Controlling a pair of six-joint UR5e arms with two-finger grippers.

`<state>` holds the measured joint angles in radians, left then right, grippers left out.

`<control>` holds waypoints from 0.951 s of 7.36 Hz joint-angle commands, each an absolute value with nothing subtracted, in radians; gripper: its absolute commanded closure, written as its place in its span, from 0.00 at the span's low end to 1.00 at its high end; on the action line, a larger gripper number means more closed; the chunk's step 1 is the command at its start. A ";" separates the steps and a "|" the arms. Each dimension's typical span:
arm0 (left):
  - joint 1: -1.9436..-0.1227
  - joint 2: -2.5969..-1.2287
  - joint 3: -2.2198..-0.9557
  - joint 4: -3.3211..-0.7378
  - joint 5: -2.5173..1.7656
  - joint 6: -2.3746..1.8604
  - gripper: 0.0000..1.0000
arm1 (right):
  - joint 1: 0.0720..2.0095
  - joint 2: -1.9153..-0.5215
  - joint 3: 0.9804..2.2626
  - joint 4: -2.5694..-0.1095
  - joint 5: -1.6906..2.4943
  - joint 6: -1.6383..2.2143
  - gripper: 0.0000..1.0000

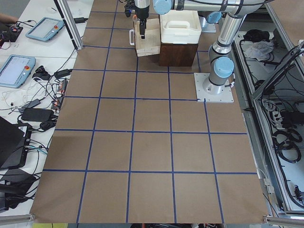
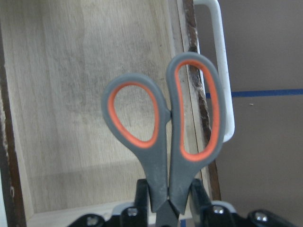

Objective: Put scissors in drawer and close it
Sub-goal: 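Carry the scissors with the right gripper over the open drawer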

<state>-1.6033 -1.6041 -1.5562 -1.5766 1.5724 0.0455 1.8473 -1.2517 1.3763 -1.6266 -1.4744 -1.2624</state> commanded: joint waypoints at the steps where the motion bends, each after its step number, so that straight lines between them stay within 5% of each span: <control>1: -1.600 -1.600 -1.560 -1.569 1.571 0.061 0.00 | 1.920 -1.221 1.422 -1.696 -1.464 -1.201 0.82; 6: -1.600 -1.601 -1.562 -1.568 1.569 0.060 0.00 | 1.985 -1.206 1.482 -1.773 -1.456 -1.143 0.75; 7: -1.600 -1.601 -1.562 -1.568 1.569 0.058 0.00 | 1.985 -1.207 1.489 -1.792 -1.454 -1.141 0.66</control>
<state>-1.6000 -1.6010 -1.5611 -1.5679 1.5693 0.0593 1.9839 -1.2052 1.4729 -1.7685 -1.4556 -1.1441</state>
